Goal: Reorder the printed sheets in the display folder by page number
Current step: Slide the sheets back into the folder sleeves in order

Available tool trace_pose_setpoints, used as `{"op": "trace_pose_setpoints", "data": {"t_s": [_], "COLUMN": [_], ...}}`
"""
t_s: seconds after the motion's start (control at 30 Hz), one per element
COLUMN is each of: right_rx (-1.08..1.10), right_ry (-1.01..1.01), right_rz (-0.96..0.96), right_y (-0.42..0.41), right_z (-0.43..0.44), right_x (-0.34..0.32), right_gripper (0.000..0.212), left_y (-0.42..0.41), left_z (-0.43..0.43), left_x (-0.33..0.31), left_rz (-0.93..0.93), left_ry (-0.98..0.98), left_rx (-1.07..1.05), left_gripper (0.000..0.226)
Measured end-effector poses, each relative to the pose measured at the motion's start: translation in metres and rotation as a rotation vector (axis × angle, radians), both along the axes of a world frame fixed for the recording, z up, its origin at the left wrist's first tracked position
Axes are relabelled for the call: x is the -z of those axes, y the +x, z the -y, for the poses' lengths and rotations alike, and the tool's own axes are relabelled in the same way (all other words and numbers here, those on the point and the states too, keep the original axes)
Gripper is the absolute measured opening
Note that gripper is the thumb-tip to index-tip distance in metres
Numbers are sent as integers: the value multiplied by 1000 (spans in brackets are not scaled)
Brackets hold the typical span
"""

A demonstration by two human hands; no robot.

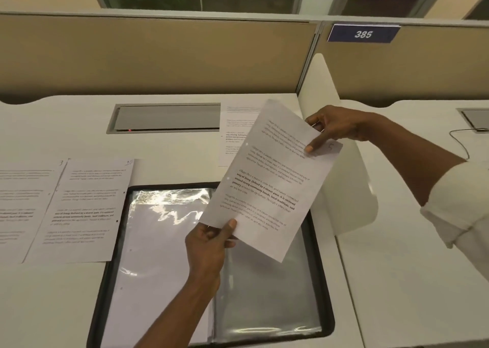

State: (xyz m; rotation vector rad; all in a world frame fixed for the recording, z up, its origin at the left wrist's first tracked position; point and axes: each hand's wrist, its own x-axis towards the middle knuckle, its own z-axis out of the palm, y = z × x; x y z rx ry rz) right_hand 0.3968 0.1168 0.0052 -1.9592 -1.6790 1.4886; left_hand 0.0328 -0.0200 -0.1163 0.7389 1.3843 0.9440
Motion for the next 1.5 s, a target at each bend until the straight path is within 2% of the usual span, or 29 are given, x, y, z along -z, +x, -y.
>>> {"op": "trace_pose_setpoints", "data": {"t_s": [0.1, 0.23, 0.3, 0.4, 0.53, 0.6, 0.67, 0.77, 0.83, 0.93, 1.17, 1.3, 1.37, 1.4, 1.5], "right_rx": [-14, 3, 39, 57, 21, -8, -32, -60, -83, -120, -132, -136, -148, -161, -200], "right_ry": [35, 193, 271, 345, 398, 390, 382, 358, 342, 312, 224, 195, 162, 143, 108], "right_rz": [23, 148, 180, 190, 229, 231, 234, 244, 258, 292, 331, 376, 393, 398, 408], "right_y": [-7, -2, 7, 21, 34, 37, 37, 37, 37, 40, 54, 63, 66, 67, 66], "right_z": [-9, -28, -42, -60, -81, -91, -100, -114, -122, -133, -161, -179, -186, -188, -195], "right_x": [6, 11, 11, 9, 6, 4, 3, 3, 5, 7, 6, 1, -2, -4, -11], "right_gripper": [37, 30, 30, 29, 29, 29, 28, 28, 29, 31, 37, 43, 43, 39, 23], "left_y": [7, 19, 26, 46, 89, 111, 131, 156, 167, 176, 184, 177, 172, 168, 158], "left_z": [5, 10, 15, 24, 25, 20, 15, 9, 5, 4, 7, 4, 2, 0, -2], "left_x": [1, 10, 24, 47, 63, 68, 72, 70, 69, 69, 61, 56, 49, 45, 41], "left_rz": [-20, -75, -270, -616, -916, -1041, -1151, -1265, -1315, -1329, -1225, -1169, -1075, -1025, -936], "left_ry": [30, 29, 84, 270, 465, 460, 402, 327, 269, 207, 123, 195, 138, 108, 53], "left_rx": [-12, 3, 42, 185, 350, 420, 466, 473, 501, 523, 528, 357, 288, 261, 186], "left_gripper": [28, 22, 18, 18, 24, 36, 57, 82, 91, 90, 46, 28, 13, 12, 35]}}
